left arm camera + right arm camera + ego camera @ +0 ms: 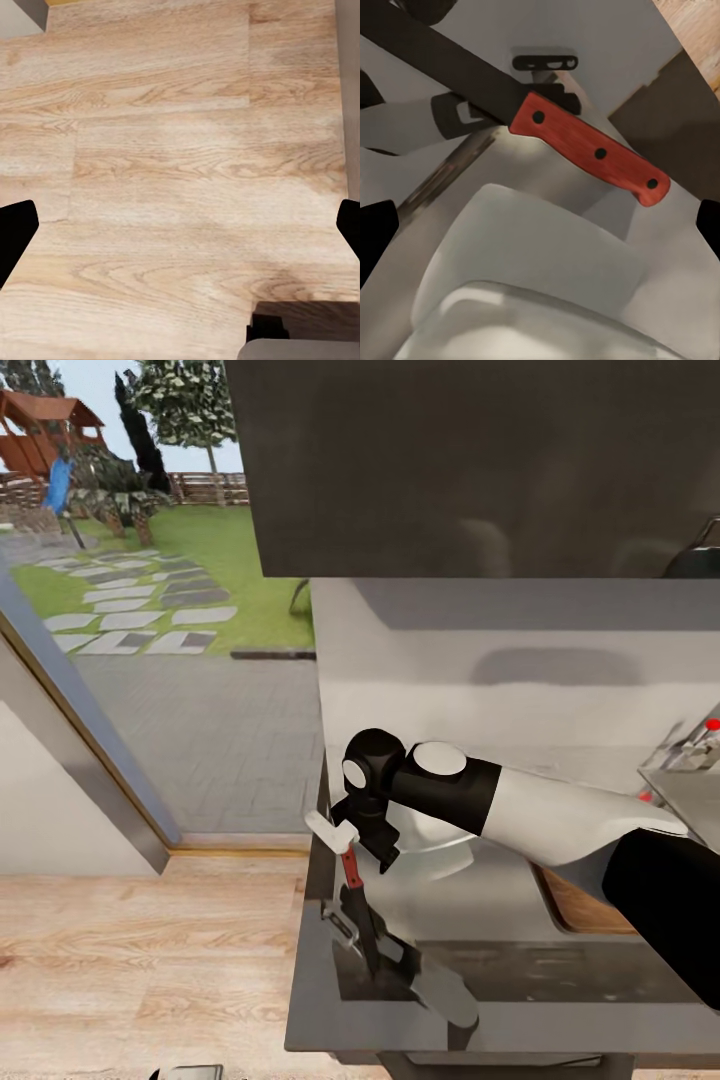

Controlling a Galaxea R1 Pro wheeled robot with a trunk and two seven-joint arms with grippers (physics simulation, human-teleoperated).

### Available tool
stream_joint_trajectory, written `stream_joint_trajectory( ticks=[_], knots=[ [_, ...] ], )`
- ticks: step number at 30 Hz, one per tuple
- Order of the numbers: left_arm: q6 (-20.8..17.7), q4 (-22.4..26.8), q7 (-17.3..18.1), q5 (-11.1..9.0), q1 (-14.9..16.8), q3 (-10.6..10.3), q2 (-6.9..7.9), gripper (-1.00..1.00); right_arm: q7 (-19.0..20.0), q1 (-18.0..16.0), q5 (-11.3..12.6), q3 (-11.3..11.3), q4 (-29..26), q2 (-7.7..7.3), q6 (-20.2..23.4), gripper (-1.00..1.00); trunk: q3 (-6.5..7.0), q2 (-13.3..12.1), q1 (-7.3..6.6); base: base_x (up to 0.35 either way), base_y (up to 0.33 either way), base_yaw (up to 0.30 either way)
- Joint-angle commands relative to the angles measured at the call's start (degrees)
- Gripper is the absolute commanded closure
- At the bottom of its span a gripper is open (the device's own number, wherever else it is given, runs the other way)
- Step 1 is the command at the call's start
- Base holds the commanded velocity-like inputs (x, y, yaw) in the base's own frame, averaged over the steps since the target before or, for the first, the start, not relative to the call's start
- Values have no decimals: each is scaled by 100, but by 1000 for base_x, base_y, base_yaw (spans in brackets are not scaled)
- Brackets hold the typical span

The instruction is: In the kitchen, take the Vidalia onion out of the sink, dice it on the chopping board with the paring knife, put the diced onion into the bowl on the countertop, then place both the paring knife and the chopping board into the sink.

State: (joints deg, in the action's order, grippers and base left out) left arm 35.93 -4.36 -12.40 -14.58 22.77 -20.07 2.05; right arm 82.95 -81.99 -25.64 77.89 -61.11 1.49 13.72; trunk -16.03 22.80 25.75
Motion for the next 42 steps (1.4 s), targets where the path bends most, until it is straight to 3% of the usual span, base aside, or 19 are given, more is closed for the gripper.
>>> stream_joint_trajectory(
  ticks=[1,23,42],
  knots=[
    [28,-17,-17,-27,8,-49,-3,-100,20,-8,-11,9,-6,1,60,-100,-20,12,3,31,0,0],
    [28,-16,-17,-27,8,-49,-3,-100,17,-3,-11,16,-6,-8,32,-100,-222,12,3,20,0,0],
    [28,-21,-17,-27,8,-49,-3,-100,-39,-4,-2,9,93,-1,-560,-100,-303,12,3,0,0,0]
  ],
)
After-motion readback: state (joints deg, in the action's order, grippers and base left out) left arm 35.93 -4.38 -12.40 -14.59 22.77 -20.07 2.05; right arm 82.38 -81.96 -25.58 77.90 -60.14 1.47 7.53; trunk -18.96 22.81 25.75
